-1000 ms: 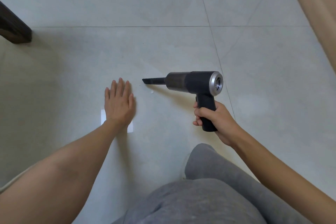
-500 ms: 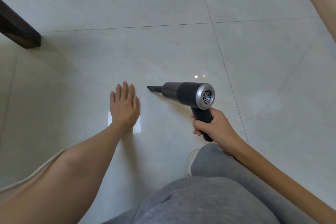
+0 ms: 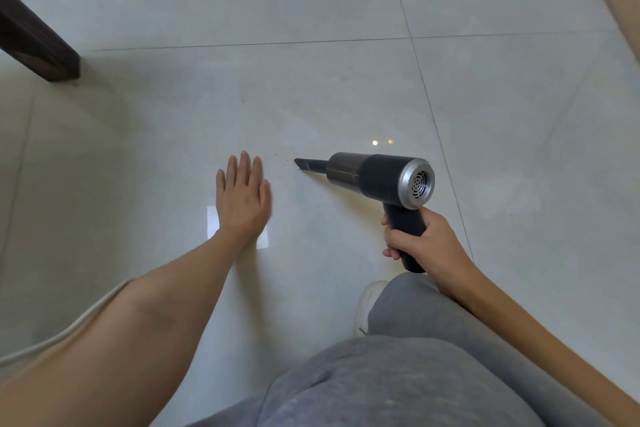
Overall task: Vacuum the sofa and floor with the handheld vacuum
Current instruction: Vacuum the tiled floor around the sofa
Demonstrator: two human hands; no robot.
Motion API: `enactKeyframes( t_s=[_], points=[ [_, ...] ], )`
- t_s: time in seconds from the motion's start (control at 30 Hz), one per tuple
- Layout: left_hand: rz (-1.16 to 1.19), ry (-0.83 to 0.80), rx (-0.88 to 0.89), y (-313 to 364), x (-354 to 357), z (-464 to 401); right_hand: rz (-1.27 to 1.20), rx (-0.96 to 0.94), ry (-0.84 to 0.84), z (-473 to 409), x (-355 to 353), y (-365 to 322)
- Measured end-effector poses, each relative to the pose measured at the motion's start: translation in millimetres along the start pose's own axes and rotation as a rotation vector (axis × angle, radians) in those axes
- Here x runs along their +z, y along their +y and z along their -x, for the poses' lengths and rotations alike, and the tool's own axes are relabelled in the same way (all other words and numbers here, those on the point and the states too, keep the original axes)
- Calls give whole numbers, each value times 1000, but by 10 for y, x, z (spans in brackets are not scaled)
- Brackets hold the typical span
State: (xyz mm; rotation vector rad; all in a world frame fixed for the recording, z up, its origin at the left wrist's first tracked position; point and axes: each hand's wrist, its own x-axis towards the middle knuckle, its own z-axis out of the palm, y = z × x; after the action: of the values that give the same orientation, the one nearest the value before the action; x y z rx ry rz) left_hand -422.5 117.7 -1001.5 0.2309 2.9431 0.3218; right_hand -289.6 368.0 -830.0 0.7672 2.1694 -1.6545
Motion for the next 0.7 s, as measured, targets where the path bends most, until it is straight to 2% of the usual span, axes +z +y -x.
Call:
enactKeyframes(
  t_s=[0.7],
  points=[
    [12,-1,20,1,-36,-17,134,-47,7,52,111,21]
  ],
)
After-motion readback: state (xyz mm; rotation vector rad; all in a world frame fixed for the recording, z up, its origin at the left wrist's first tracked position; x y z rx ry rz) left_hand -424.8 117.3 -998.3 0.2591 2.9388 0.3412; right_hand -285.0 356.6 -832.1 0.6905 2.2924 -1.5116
